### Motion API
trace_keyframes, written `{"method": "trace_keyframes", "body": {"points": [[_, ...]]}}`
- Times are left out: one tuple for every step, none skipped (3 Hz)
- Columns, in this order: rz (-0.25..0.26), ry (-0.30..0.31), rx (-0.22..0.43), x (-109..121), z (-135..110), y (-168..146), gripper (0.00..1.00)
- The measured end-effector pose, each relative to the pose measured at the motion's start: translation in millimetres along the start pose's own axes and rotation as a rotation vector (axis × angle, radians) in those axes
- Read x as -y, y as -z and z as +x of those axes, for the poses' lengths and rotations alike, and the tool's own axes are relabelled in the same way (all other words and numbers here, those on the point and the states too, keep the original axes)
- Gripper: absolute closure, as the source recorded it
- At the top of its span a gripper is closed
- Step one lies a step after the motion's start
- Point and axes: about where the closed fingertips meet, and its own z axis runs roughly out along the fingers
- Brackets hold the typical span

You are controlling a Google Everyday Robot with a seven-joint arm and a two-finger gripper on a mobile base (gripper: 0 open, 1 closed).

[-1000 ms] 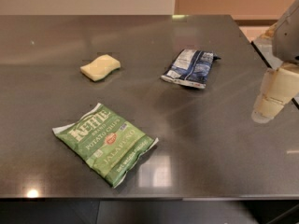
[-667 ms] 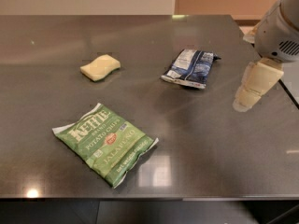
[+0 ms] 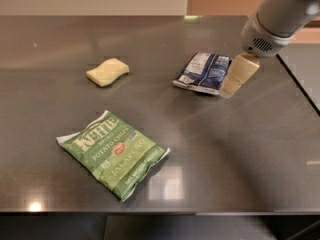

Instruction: Move blue chip bag near green jalapeno chip bag

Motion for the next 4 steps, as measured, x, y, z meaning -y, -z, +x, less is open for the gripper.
{"method": "trace_keyframes", "body": {"points": [[0.002,-0.091,-0.032,22.6,-12.8,-37.7,0.0],[-0.005,-0.191,-0.084,37.2,-22.8,-77.5,0.0],[-0.007,-0.258,-0.126,43.1,-27.6,-104.1,0.0],[-0.004,-0.323,-0.168,47.7,-24.9,-122.3,0.0]]}}
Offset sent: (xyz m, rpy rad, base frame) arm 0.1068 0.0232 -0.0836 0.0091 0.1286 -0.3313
